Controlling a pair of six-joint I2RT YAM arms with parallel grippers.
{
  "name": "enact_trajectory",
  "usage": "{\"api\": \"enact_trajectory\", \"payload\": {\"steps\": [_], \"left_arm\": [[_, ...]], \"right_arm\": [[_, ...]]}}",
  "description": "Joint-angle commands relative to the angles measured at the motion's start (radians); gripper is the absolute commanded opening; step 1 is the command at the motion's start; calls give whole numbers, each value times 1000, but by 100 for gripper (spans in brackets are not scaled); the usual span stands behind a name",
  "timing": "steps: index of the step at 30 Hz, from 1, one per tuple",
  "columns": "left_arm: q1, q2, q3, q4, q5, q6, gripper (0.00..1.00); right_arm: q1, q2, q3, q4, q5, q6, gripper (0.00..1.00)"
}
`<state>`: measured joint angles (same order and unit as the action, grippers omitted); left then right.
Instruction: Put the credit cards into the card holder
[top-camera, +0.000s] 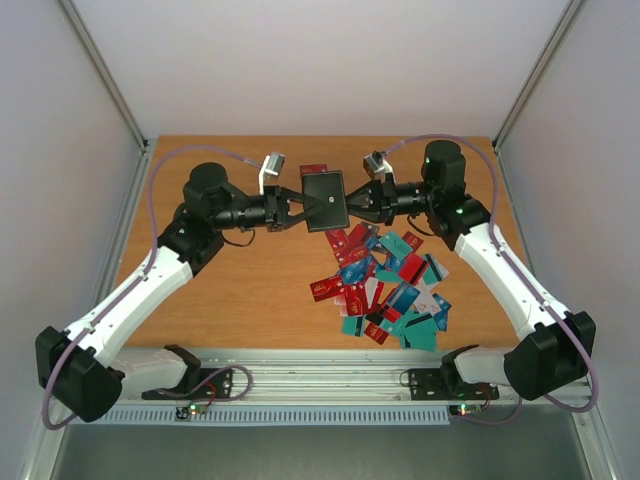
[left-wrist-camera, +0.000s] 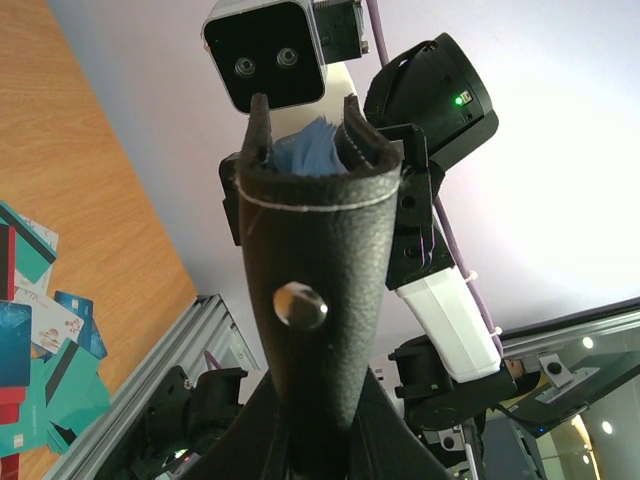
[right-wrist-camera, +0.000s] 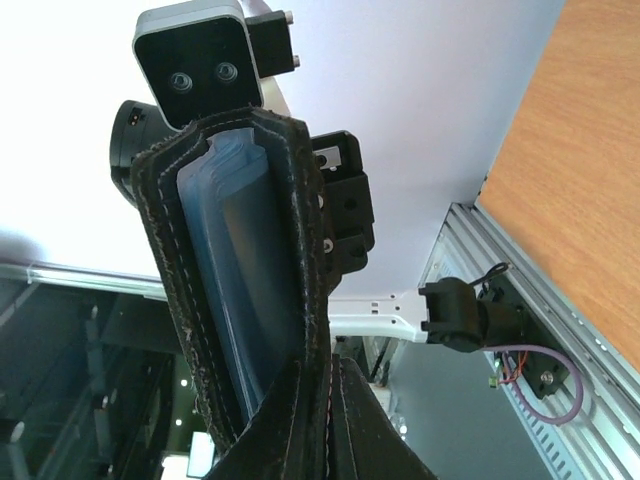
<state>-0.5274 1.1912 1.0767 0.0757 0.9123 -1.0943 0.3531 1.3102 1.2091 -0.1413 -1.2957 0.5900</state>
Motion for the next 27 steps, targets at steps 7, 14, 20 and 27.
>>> {"api": "enact_trajectory", "payload": {"steps": [7, 14, 20, 27], "left_arm": [[-7, -20, -1, -213, -117, 132, 47], [8, -83, 60, -653, -397, 401, 92], [13, -150, 59, -880, -767, 527, 100], [14, -216, -20, -935, -935, 607, 99]], "right_arm": [[33, -4, 16, -162, 22, -98, 1], [77, 61, 102, -459, 141, -298, 1], [140, 165, 199, -671, 341, -401, 1], [205, 341, 354, -926, 632, -442, 1]]}}
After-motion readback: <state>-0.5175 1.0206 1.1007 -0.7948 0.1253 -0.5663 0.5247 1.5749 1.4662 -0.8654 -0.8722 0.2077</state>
